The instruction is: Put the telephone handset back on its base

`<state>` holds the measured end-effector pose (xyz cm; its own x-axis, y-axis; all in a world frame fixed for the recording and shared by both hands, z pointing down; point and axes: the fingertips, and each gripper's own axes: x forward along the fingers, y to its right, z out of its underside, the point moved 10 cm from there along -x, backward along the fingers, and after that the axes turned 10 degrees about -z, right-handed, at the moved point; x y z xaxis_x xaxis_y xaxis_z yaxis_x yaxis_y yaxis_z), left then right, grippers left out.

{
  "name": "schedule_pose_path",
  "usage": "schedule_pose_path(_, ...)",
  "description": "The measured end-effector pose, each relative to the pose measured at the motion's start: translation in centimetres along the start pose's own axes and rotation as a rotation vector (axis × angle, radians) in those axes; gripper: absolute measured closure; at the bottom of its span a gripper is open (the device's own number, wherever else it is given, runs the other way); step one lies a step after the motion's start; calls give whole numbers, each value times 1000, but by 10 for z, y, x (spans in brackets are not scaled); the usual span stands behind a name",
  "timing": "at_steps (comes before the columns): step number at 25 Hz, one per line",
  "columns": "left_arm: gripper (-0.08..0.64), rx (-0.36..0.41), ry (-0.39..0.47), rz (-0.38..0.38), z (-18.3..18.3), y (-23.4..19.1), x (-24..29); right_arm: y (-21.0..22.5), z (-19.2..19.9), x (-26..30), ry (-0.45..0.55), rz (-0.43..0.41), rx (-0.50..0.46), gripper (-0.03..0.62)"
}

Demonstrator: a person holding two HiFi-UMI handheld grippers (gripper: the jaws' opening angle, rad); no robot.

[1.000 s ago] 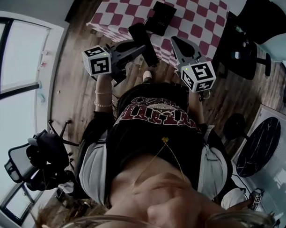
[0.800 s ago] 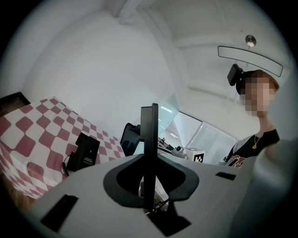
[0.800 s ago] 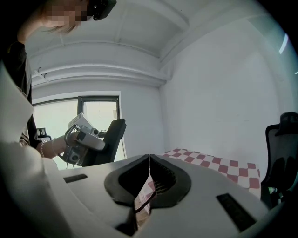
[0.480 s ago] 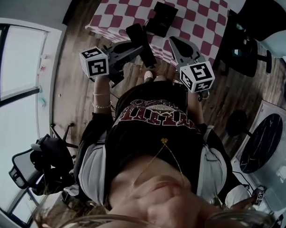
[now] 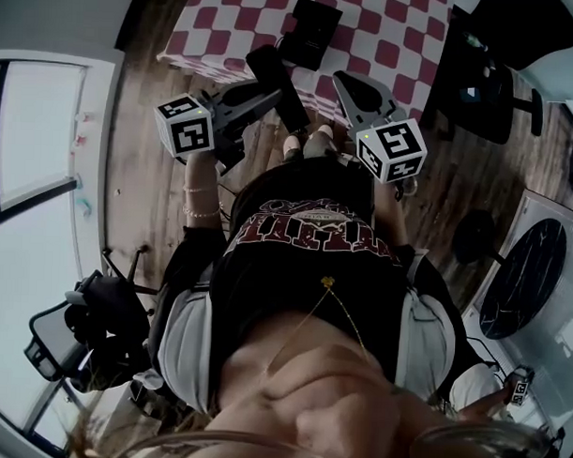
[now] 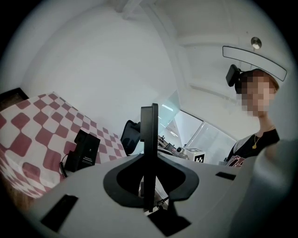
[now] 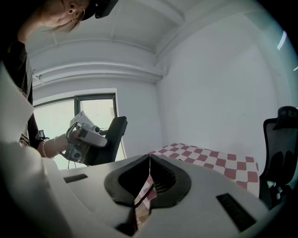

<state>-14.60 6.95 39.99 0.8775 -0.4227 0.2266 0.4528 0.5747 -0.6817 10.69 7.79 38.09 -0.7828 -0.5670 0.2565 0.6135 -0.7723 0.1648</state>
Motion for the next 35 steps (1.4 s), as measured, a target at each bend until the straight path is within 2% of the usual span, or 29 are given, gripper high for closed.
schedule_pose_path(16,479,11,25,-56,-36,14,51,64,-31,8,-1,-107,-29,572)
schedule_pose_path(24,479,22,38,-95,-43,11,71,89,-37,14,4,-163,-52,572)
schedule_pose_path(35,479,33,22,-84,-47,12,102,116,-33,2,-7,-165,-41,572)
